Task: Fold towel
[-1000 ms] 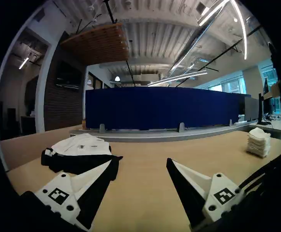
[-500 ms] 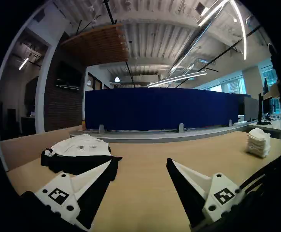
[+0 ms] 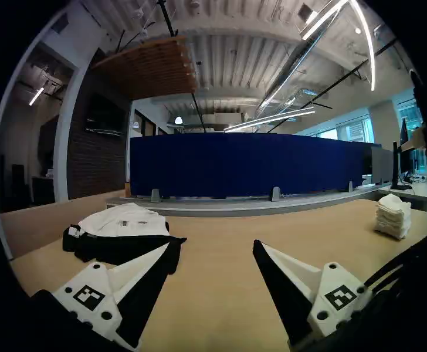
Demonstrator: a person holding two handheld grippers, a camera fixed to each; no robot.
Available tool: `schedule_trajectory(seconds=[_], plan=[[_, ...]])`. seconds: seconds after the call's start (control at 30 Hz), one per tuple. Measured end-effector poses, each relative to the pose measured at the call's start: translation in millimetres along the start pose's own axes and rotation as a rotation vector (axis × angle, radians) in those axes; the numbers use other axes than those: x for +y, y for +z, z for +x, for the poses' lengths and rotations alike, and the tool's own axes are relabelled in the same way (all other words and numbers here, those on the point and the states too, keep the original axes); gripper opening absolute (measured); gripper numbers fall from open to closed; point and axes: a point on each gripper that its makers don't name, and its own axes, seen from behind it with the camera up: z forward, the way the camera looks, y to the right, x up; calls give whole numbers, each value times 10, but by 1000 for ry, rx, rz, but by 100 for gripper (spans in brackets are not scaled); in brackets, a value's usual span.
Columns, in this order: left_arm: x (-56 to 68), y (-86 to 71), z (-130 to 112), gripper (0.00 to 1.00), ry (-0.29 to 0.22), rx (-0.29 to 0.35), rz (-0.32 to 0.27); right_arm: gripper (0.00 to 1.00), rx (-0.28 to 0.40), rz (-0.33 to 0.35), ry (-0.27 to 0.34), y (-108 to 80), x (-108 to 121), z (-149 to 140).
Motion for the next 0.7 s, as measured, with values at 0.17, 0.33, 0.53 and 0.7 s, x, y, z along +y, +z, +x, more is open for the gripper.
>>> schedule_trajectory(seconds=[0.17, 0.33, 0.53, 0.7], plan=[[7, -5, -2, 98, 0, 0, 0, 100, 39, 8, 11, 12, 37, 115], [6, -11, -2, 98, 1, 0, 0, 100, 93, 4, 44, 20, 159, 191], [6, -3, -4, 98, 1, 0, 0, 100, 143, -16, 103, 14, 364, 105], [8, 2, -5, 98, 1, 0, 0, 100, 177, -15, 139, -6, 423, -31]])
